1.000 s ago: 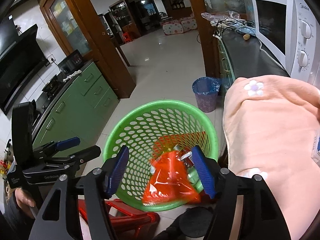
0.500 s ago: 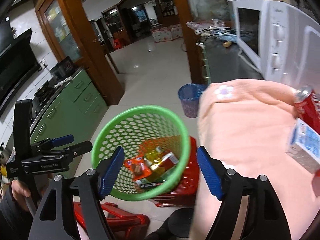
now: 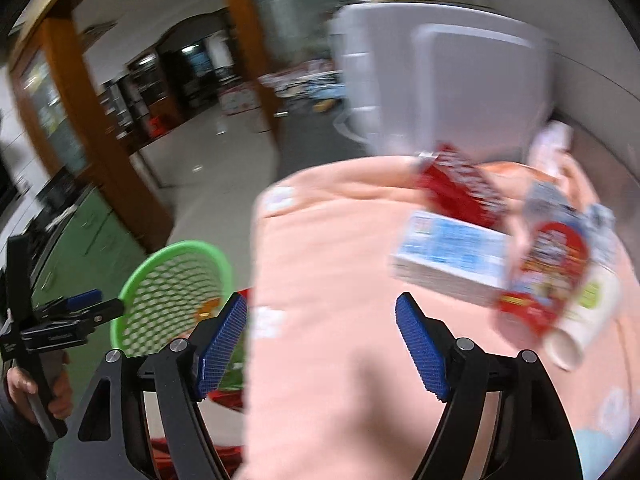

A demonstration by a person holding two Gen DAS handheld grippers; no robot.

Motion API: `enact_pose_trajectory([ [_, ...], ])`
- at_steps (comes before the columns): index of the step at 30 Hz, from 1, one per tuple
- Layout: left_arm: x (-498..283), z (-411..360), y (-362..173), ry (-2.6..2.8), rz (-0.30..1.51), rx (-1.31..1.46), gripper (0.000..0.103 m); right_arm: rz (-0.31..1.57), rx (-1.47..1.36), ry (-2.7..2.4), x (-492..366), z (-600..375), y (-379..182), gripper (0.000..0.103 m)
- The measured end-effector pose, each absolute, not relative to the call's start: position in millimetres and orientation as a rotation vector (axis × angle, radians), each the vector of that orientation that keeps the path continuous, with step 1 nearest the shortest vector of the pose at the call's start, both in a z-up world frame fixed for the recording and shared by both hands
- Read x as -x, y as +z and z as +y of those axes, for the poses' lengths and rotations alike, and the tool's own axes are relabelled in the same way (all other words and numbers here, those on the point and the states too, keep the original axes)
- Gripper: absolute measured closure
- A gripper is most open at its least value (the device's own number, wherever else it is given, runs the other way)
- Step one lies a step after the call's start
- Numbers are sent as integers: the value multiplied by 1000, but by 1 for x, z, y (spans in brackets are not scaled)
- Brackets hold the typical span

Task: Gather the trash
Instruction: 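Grasp the red printed plastic cup with the left gripper while the right gripper grasps the white paper cup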

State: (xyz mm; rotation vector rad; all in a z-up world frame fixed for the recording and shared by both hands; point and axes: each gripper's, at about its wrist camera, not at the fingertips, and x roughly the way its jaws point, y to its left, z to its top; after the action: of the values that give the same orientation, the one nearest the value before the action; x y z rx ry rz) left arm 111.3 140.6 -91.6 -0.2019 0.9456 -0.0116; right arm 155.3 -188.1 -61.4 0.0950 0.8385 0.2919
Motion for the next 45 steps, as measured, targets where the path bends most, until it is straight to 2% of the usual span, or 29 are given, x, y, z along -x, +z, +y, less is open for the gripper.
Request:
enact_pose_trajectory([
  [11,-137,78,-82,-130,941,135,7,867,-243,-6,-147,-326,-71,29],
  [18,-152,39,-72,-198,928,92,7,898,-362,-105,-159,-373,-86,29],
  [24,-162,10,-61,-257,912,49,7,920,-519,-119,-171,-397,-105,29],
  [32,-175,-30,-48,-334,889,1,7,938,-709,-119,-184,-418,-125,36],
  [45,-200,-104,-38,-451,883,-75,7,955,-792,-66,-191,-425,-139,38],
])
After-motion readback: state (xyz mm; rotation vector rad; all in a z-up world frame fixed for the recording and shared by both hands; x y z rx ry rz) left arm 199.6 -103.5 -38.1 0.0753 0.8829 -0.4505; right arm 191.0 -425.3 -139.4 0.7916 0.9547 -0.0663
